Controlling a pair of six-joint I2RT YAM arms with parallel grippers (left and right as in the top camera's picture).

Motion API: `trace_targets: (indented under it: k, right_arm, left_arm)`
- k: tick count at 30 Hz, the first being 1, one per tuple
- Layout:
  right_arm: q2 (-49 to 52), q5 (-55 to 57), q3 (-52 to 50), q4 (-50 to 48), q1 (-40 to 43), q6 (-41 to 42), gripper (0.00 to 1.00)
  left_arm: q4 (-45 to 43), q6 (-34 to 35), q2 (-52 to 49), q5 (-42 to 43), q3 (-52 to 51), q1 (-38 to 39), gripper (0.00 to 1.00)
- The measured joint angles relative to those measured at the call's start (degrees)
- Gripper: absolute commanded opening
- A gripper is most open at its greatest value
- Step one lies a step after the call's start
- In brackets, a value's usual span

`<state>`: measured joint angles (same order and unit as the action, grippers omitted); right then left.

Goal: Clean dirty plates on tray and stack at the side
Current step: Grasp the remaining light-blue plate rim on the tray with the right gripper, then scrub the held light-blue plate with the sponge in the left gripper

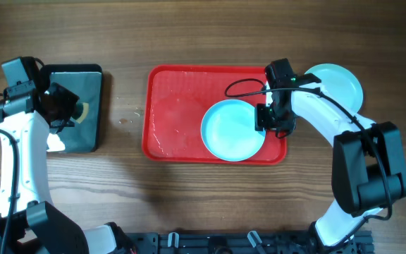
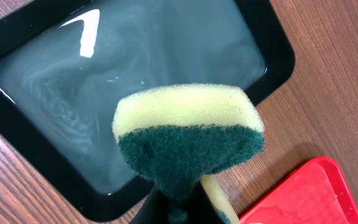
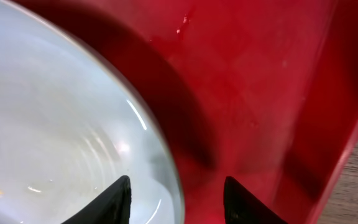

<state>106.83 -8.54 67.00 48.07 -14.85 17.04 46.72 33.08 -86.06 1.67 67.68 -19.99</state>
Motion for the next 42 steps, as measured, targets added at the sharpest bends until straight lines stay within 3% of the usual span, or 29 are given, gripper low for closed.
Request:
trace_targets:
  k: [5,7,11,19,32,42]
  right_arm:
    - [-0.3,-0.2,-3.2,-4.0,0.0,1.9,0.40]
    - [-0.6,-0.2,-3.7,-4.7,0.0,3.1,0.33]
    - [-0.9,-0.2,-4.4,-5.6,0.0,5.1,0.04]
    - [-1.0,-5.4,-5.2,-10.1,0.0,5.3,0.04]
    - [-0.9,-6.4,-5.1,-20.4,-7.1,0.6,0.04]
    - [-0.9,-6.4,-5.1,-21.6,-7.1,3.5,0.04]
  left_arm:
    - [0.0,0.0,0.0,0.0,0.0,0.0,0.04]
    - [0.0,0.0,0.0,0.0,0.0,0.0,0.04]
    - [0.0,0.0,0.0,0.8,0.0,0.0,0.04]
    - [-1.8,-5.0,-0.1,11.0,0.0,2.7,0.04]
    - [-8.0,-7.5,-8.5,17.4,0.0,30.2,0.04]
    - [-14.4,-2.9,-15.3,17.7,0.0,40.6,0.04]
